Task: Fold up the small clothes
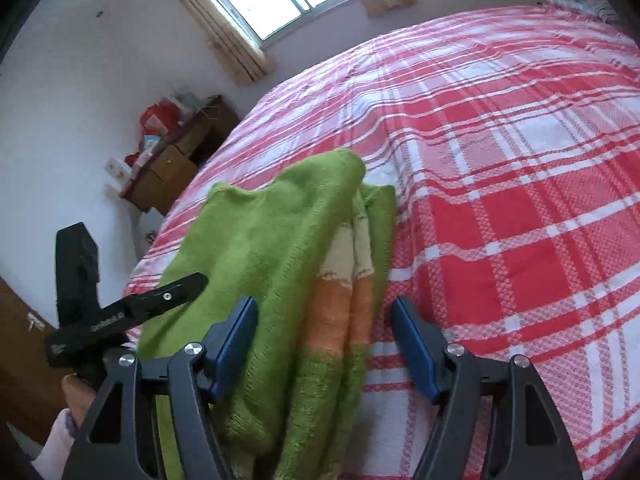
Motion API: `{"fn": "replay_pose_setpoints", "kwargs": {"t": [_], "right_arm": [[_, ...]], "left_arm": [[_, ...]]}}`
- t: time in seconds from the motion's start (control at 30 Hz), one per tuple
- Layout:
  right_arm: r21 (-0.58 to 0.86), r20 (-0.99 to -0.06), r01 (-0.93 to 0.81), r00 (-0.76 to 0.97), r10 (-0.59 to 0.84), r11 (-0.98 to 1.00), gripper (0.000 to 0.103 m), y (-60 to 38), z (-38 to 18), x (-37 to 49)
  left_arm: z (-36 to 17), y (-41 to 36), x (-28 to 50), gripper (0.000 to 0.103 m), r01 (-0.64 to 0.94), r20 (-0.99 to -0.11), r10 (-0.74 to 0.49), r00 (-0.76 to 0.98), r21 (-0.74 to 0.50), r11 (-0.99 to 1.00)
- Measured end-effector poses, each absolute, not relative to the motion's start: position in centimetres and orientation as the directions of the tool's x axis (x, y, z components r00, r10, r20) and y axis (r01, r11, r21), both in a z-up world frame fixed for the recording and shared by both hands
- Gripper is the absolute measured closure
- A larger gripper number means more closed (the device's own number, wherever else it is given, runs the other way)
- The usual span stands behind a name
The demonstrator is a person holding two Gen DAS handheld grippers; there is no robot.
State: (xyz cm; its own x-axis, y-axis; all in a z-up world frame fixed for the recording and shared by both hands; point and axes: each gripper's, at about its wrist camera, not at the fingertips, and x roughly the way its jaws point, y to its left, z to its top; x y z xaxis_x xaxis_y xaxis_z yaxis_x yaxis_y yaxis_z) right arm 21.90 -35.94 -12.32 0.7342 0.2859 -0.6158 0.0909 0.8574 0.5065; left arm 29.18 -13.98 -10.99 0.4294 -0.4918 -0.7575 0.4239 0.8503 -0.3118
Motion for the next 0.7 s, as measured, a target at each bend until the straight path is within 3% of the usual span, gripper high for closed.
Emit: {"fn": "replay_pose_setpoints", "kwargs": {"t": [0.07,0.2,0.27,0.43,0.7], "right_arm": [[0.515,-0.61,0.053,0.723,0.323,0.855,0.058,-35.5,-12.3,22.2],[0.563,-0.602,0.065,0.716,0.354,0.824,0.058,-36.0,-13.0,22.8],[0.555,-0.61,0.073,0.713,0.346,0.828,0.064,-35.7,-12.9,22.8],[0.551,-0.628,0.099,0.703,0.334,0.828,0.075,-34.5,-11.8,21.6],[0.608,-0.645,0.069,0.624,0.441,0.791,0.075,-32.7,-10.9,13.7]], "left_arm": [[-11.0,-14.2,29.0,0.012,0.435,-0.754,-0.503,0.423,-0.317,0.843],[-11.0,-14.2,29.1,0.016,0.446,-0.755,-0.507,0.416,-0.317,0.837],[-10.7,-13.9,28.7,0.036,0.468,-0.742,-0.531,0.409,-0.33,0.82],[-9.5,-13.6,27.2,0.057,0.471,-0.749,-0.516,0.415,-0.308,0.826],[-8.4,-9.8,19.8,0.06,0.487,-0.822,-0.507,0.259,-0.342,0.804]]}}
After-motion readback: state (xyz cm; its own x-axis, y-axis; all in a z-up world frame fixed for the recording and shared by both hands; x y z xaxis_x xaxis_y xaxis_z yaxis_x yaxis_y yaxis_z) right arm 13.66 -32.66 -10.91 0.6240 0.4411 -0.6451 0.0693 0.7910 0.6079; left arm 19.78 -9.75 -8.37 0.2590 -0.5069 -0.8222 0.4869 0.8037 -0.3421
